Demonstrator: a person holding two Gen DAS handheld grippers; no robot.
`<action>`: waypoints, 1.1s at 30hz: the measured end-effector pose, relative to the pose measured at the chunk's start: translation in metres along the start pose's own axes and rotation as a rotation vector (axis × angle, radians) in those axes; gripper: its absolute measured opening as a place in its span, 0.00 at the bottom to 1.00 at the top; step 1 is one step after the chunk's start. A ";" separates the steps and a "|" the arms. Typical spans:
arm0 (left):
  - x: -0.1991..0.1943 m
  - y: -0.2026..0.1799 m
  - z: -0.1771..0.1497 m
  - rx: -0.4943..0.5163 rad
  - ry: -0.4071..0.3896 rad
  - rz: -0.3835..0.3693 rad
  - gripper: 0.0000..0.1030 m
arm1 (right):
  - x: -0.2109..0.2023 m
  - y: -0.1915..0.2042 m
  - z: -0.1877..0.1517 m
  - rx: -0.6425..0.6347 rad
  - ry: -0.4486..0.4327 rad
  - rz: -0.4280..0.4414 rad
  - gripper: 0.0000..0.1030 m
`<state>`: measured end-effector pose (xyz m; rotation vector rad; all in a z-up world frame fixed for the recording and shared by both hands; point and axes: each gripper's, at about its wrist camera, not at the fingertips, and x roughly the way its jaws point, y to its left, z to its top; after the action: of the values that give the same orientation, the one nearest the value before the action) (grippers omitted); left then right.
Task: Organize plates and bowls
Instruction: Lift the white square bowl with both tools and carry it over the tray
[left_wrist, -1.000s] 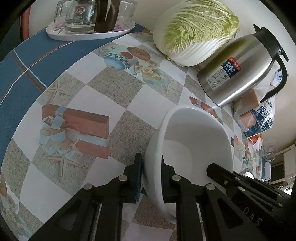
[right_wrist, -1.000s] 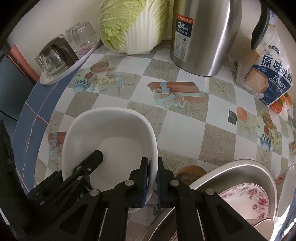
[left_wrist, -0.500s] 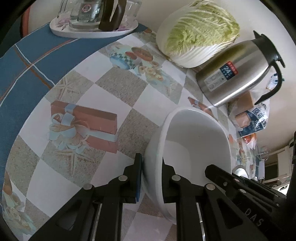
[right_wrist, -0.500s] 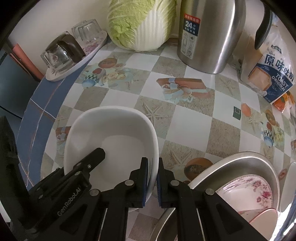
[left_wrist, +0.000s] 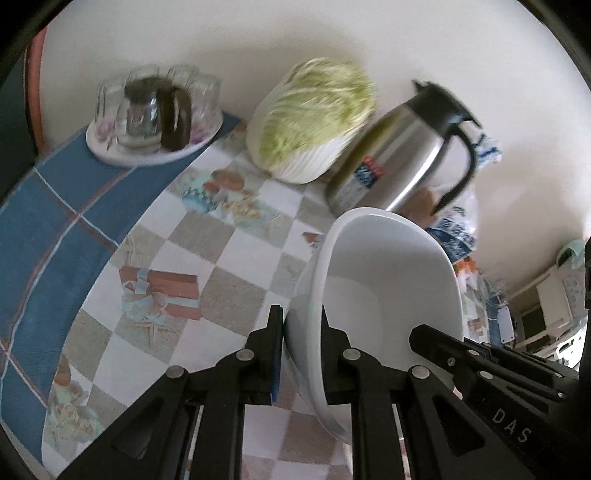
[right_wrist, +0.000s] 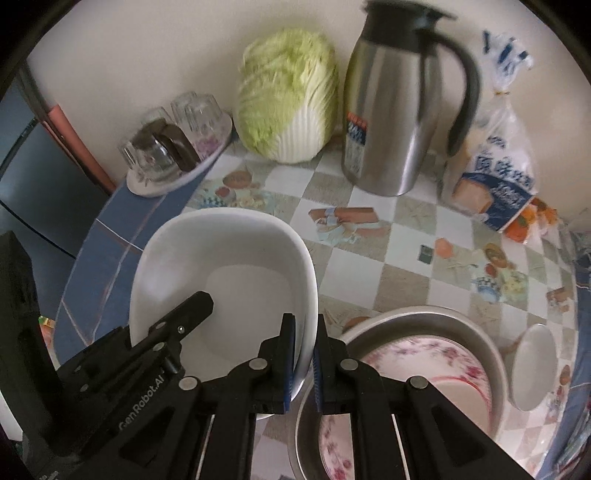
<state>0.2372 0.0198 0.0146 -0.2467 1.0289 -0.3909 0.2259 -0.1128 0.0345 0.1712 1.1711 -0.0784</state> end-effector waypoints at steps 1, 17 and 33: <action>-0.003 -0.005 -0.001 0.007 -0.004 -0.002 0.15 | -0.007 -0.002 -0.002 0.001 -0.006 -0.002 0.10; -0.032 -0.087 -0.057 0.146 0.022 -0.039 0.15 | -0.082 -0.077 -0.064 0.098 -0.063 -0.013 0.10; -0.013 -0.122 -0.081 0.274 0.043 0.029 0.15 | -0.074 -0.123 -0.125 0.306 -0.224 0.094 0.10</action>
<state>0.1364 -0.0869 0.0304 0.0224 1.0073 -0.5075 0.0649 -0.2144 0.0437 0.4757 0.9215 -0.1894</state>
